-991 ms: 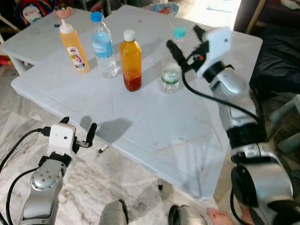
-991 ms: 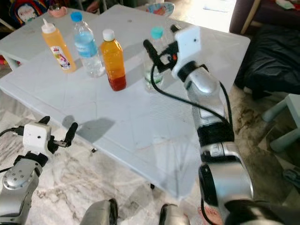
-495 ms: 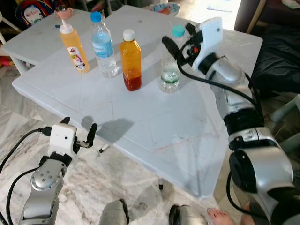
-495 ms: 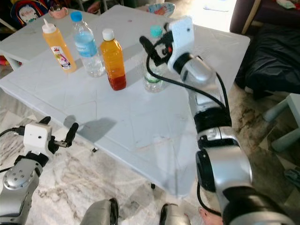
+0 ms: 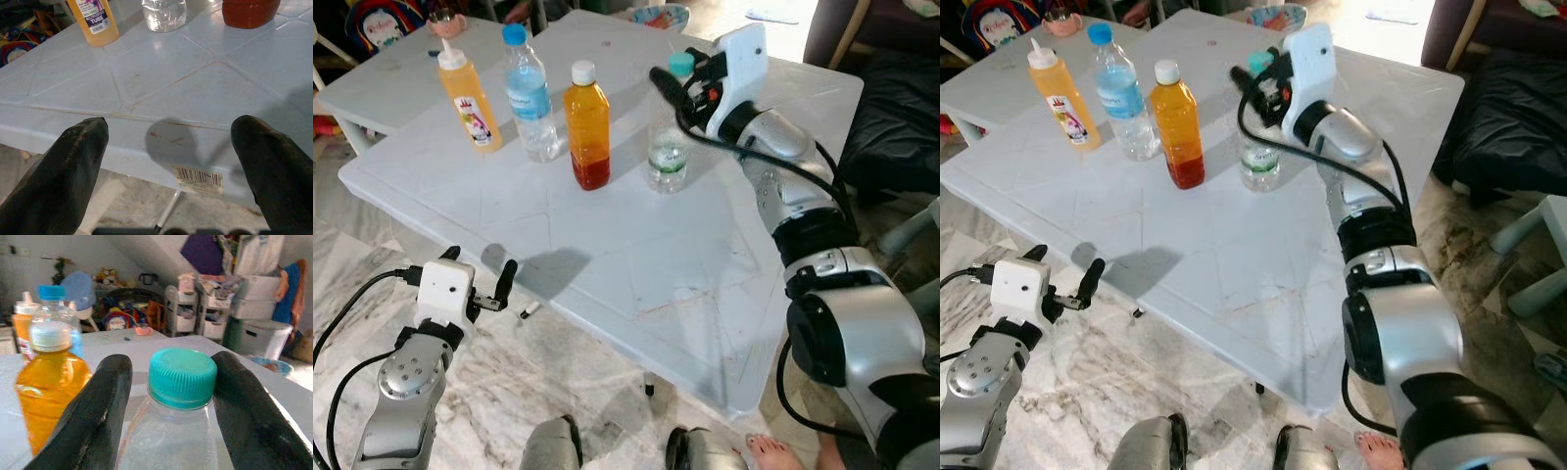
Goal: Restocking fridge
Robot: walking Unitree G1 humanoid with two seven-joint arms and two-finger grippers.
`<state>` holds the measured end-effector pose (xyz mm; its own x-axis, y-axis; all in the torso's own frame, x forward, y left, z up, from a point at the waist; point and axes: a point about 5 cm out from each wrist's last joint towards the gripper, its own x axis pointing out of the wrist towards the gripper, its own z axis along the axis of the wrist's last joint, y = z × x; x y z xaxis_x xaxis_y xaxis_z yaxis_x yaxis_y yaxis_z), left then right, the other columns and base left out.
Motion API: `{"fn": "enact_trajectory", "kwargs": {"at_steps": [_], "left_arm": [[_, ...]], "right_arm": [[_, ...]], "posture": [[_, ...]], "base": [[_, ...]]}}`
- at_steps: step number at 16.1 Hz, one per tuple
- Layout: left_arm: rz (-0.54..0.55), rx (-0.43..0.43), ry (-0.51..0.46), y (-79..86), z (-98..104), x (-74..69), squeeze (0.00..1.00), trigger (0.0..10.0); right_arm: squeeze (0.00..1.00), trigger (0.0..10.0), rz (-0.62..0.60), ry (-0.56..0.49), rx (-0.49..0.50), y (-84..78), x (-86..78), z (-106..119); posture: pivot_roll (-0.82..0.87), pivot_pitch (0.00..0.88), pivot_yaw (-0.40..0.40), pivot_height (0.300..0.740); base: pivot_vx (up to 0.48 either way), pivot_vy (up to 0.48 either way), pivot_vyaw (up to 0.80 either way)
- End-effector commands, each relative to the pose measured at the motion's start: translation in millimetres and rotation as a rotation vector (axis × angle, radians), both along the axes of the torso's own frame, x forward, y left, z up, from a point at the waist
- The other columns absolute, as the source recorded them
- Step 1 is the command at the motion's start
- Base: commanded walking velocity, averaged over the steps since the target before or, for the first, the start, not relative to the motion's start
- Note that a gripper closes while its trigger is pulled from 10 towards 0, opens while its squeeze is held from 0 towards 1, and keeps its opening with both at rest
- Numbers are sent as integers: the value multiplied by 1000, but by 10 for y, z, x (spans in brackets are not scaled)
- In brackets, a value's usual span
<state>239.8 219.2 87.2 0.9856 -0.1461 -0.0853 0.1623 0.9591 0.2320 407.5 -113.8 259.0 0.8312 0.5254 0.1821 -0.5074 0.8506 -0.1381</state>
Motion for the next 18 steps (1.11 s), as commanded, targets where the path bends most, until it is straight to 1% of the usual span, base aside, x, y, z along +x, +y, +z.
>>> {"fn": "enact_trajectory", "kwargs": {"at_steps": [1,3,4,7,8,10,12,13,14,16,17,18], "left_arm": [[-10,19,20,19,-20,-28,0,10000],[-17,19,24,12,-27,-22,0,10000],[-19,18,26,10,-30,-21,0,10000],[-31,15,34,-14,-45,-16,0,10000],[-34,15,36,-18,-52,-17,0,10000],[-35,18,37,-23,-60,-11,0,10000],[-10,31,49,-31,-71,20,0,10000],[15,34,52,-40,-79,43,0,10000],[27,18,48,-65,-79,64,0,10000],[36,0,44,-91,-87,69,0,10000],[40,-20,42,-119,-96,86,0,10000],[41,-33,40,-141,-99,98,0,10000]], "right_arm": [[0,0,-23,15,18,-16,28,60],[0,0,-69,72,28,-95,59,7],[0,0,-72,85,46,-112,64,1],[0,0,-50,79,53,-138,54,11],[0,0,-40,78,38,-137,44,-10],[0,0,-49,85,26,-154,32,-43],[0,0,-68,71,43,-181,-12,-46],[0,0,-98,25,20,-201,-72,-71],[0,0,-100,-78,-24,-160,-238,-98],[0,0,-104,-116,-9,-135,-383,-144],[0,4431,-134,-142,33,-115,-536,-216],[0,9255,-162,-145,60,-113,-637,-276]], "posture": [[167,131,48,740],[165,130,47,740],[164,129,48,740],[160,126,47,740],[158,124,46,740],[155,116,46,740],[149,108,43,740],[141,104,36,740],[131,100,31,740],[118,89,19,740],[111,80,13,740],[109,72,9,740]], "base": [[0,0,0],[0,0,0],[0,0,0],[0,0,0],[0,0,0],[0,0,0],[0,0,0],[0,0,0],[0,0,0],[0,0,0],[0,0,0],[0,0,0]]}}
